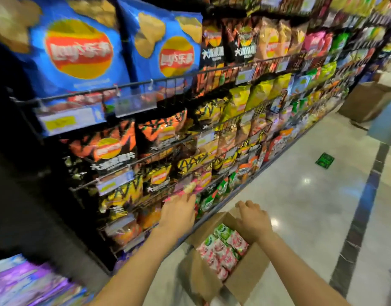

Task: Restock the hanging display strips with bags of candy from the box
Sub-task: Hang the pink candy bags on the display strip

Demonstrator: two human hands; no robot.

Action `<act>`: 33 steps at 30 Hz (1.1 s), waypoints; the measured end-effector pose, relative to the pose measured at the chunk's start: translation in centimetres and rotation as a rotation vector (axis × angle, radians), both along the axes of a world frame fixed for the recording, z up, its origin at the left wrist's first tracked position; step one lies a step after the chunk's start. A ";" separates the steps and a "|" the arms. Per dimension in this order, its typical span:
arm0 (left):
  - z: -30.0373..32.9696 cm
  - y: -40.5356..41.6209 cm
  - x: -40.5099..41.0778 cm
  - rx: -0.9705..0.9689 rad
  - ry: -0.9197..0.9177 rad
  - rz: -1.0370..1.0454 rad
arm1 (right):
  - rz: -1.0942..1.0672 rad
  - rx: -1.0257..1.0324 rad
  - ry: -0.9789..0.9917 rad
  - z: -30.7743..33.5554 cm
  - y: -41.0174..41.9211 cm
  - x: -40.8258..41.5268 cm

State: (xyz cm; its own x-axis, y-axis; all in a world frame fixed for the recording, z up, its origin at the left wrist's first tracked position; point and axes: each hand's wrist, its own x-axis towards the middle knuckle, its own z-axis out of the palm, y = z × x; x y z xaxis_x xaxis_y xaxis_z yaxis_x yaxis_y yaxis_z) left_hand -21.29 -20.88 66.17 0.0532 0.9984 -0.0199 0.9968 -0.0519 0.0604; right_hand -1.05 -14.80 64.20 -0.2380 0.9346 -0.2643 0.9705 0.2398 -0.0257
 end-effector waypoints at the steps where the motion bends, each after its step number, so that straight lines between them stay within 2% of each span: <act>1: -0.6 0.9 0.9 -0.027 -0.010 0.010 | 0.019 -0.013 -0.013 -0.6 0.8 0.8; 6: -3.5 4.7 4.2 -0.159 -0.041 0.077 | 0.050 -0.084 -0.051 -3.0 4.5 4.0; 12: -5.6 7.3 6.2 -0.185 -0.046 0.090 | 0.066 -0.120 -0.068 -5.1 7.1 6.3; 24: -11.0 12.0 7.1 -0.380 -0.018 0.059 | 0.045 -0.225 -0.072 -9.9 10.7 5.9; 33: -18.3 13.3 9.2 -0.536 -0.128 0.209 | 0.068 -0.345 -0.114 -17.0 15.0 7.2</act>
State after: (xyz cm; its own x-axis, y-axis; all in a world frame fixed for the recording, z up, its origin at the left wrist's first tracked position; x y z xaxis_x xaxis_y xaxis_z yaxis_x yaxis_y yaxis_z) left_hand -12.05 -7.63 47.86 -0.1086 0.8404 -0.5310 0.9657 0.2160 0.1442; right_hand 6.19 0.16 47.19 -0.2478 0.7687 -0.5897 0.9538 0.3003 -0.0092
